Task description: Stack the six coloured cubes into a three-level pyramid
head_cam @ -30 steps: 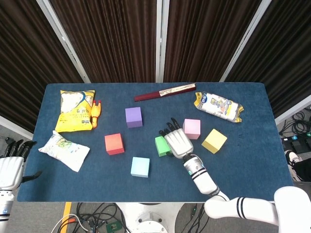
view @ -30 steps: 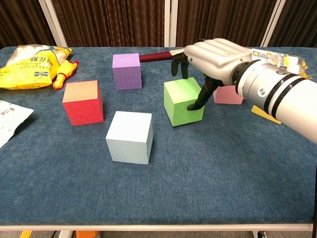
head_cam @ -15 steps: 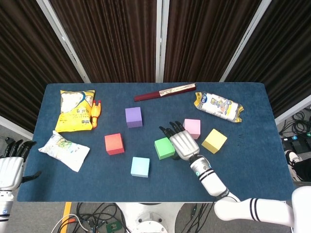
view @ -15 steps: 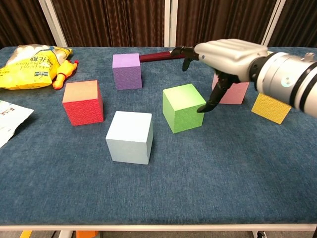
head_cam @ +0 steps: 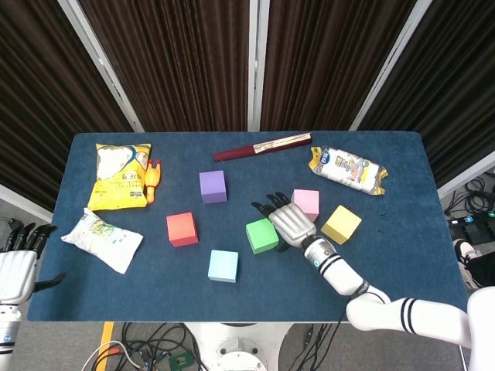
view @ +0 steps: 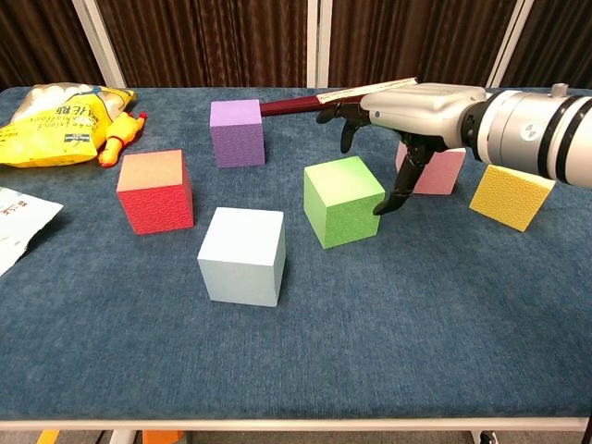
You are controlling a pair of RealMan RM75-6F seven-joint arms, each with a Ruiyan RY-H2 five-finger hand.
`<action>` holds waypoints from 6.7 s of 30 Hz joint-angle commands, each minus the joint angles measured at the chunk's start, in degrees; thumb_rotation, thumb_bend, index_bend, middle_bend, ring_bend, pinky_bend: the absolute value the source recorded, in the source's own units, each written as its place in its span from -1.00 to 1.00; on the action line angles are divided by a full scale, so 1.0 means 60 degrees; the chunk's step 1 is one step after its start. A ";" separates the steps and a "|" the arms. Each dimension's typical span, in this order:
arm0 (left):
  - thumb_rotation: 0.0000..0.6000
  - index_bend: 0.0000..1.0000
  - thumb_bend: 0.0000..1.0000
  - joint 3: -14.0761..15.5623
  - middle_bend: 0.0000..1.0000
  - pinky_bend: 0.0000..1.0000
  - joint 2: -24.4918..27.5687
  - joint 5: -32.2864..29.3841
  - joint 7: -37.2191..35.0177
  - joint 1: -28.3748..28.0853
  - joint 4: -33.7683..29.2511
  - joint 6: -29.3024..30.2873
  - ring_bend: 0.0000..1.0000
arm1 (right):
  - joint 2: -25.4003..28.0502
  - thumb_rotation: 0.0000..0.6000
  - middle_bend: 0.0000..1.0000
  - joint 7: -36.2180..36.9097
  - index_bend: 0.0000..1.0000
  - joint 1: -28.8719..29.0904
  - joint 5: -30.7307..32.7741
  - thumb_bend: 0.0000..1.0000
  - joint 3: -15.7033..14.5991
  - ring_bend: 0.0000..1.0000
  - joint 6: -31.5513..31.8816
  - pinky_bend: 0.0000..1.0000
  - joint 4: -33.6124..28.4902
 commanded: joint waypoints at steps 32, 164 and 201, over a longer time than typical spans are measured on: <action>1.00 -0.67 -1.00 -0.0020 -0.71 -0.84 0.0012 0.0061 0.0065 -0.0108 -0.0012 -0.0089 -0.88 | 0.0716 1.00 -0.44 0.1700 -1.00 0.0066 0.0871 -1.00 -0.0495 -1.00 -0.0531 -1.00 -0.0639; 1.00 -0.67 -1.00 -0.0055 -0.71 -0.84 -0.0085 -0.0053 0.0040 -0.0173 0.0091 -0.0215 -0.88 | -0.1339 1.00 -0.40 0.2472 -0.92 0.1265 -0.1405 -0.70 -0.0145 -0.94 -0.0425 -1.00 0.1738; 1.00 -0.67 -1.00 -0.0060 -0.71 -0.84 -0.0098 -0.0052 0.0045 -0.0213 0.0110 -0.0214 -0.88 | -0.1237 1.00 -0.48 0.2194 -1.00 0.1134 -0.1262 -0.71 -0.0323 -0.99 -0.0414 -1.00 0.1493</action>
